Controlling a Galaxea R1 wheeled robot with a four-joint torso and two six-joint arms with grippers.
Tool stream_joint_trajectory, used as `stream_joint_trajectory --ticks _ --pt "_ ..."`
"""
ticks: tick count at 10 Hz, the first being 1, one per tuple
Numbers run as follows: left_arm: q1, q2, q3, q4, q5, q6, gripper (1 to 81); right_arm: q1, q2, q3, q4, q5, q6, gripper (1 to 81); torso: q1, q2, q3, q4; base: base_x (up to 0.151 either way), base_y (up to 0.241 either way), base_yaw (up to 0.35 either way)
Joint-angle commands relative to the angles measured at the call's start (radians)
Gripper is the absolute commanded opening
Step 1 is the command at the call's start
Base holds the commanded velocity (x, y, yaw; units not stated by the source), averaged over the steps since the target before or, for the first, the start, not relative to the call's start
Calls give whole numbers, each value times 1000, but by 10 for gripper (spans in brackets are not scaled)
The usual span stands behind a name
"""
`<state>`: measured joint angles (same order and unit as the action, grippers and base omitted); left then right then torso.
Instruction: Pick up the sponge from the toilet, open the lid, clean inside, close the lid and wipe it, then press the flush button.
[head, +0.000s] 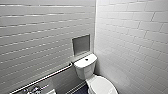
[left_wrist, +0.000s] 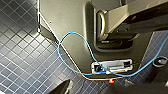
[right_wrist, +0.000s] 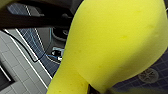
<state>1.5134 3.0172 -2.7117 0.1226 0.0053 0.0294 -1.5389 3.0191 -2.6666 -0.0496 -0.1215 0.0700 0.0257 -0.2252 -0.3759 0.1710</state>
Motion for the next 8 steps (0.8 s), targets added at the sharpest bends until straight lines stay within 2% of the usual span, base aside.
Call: stream_joint_trajectory --ticks 1,3,4,5,6,8 --pt "-51 2 -5 -17 62 12 811 55 -3 -5 39 -63 -15 10 0 0 0 0 0 0 0" --pt "-66 -21 -4 -17 62 12 811 41 -24 26 45 -18 -13 10 0 0 0 0 0 0 0" --pt "-64 -29 12 -15 51 15 811 18 -56 90 40 48 -13 10 0 0 0 0 0 0 0" --pt "-64 -61 73 -14 50 17 811 -4 -131 239 30 118 -19 10 0 0 0 0 0 0 0" --pt "-64 -99 142 -14 44 17 811 -16 -191 353 25 143 -21 10 0 0 0 0 0 0 0" --pt "-63 -159 245 -15 30 15 811 -17 -231 432 25 144 -22 10 0 0 0 0 0 0 0"
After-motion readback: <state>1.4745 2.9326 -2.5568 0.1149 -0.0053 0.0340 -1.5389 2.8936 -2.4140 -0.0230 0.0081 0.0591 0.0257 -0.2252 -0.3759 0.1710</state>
